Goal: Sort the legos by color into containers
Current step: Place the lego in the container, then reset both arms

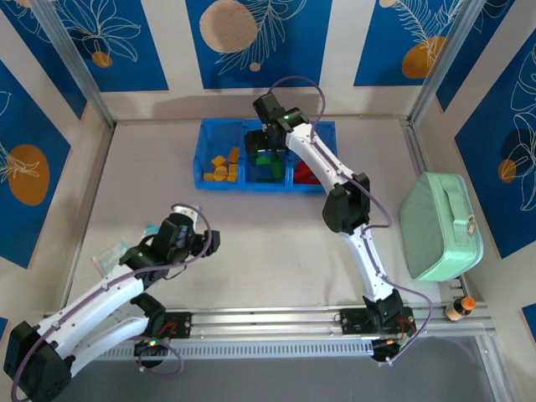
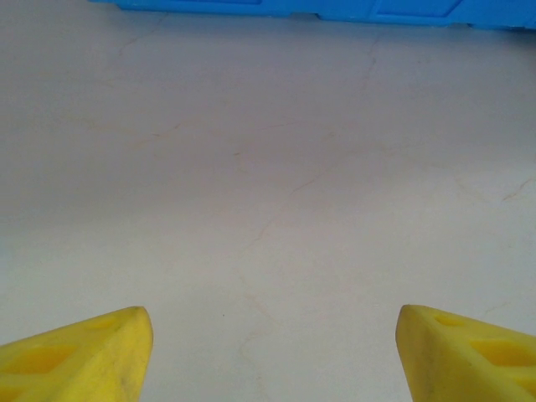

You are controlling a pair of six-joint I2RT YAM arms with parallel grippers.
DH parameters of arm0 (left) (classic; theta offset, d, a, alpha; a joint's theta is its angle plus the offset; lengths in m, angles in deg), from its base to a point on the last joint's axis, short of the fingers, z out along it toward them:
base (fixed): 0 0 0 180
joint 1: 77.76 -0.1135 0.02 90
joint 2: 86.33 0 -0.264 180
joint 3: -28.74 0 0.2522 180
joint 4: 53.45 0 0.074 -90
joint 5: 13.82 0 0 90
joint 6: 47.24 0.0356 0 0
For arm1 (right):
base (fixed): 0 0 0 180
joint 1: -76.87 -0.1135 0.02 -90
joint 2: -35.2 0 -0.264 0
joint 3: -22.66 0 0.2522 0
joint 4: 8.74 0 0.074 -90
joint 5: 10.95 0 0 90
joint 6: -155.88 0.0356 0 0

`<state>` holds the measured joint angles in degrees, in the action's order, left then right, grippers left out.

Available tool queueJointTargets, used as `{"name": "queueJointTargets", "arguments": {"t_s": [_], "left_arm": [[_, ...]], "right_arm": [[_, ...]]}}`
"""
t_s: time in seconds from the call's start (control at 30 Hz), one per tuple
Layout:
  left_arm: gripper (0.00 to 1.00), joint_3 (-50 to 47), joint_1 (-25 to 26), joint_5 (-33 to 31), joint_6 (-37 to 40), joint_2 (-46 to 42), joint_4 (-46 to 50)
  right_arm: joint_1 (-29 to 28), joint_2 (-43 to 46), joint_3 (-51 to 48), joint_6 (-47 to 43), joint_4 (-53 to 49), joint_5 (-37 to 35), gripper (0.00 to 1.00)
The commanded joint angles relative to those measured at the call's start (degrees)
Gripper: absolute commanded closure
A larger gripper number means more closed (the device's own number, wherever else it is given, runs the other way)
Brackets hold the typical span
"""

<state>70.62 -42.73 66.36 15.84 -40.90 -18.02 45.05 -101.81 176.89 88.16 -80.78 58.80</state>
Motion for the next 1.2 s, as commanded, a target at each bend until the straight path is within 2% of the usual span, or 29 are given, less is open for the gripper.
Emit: {"name": "queueJointTargets", "arguments": {"t_s": [0.0,0.3,0.53,0.6,0.77,0.83,0.9,1.1,1.17], "left_arm": [[0.22,1.8,-0.2,-4.4,0.8,-1.2,1.6],[0.15,2.0,-0.1,-13.9,3.0,-3.2,0.4],[0.12,3.7,-0.1,-25.9,6.9,-3.1,0.6],[0.11,3.0,-0.1,-29.0,8.6,-3.2,-1.0],[0.08,0.8,-0.1,-34.6,12.3,-3.9,-5.8],[0.08,-0.7,-0.1,-36.6,14.4,-4.1,-9.0],[0.07,-2.1,-0.1,-37.7,16.6,-4.2,-12.3],[0.05,-7.0,-0.1,-44.2,22.9,-3.9,-20.3],[0.05,-9.1,-0.2,-46.1,25.5,-3.8,-24.1]], "right_arm": [[0.3,12.5,-11.5,-0.3,6.3,0.1,0.01],[2.3,44.0,-49.7,-1.6,24.0,-0.2,0.0],[6.2,68.6,-79.5,-3.1,37.7,0.4,0.01],[6.8,75.7,-86.4,-4.2,40.4,-2.4,0.01],[7.5,90.1,-100.3,-8.9,40.6,-12.0,0.01],[7.9,95.2,-105.4,-7.2,39.4,-18.2,0.01],[7.8,99.1,-108.8,-5.3,37.3,-21.5,0.01],[8.0,106.7,-116.1,-0.2,37.7,-23.0,0.01],[8.0,107.8,-116.9,-1.9,35.9,-21.3,0.01]]}}
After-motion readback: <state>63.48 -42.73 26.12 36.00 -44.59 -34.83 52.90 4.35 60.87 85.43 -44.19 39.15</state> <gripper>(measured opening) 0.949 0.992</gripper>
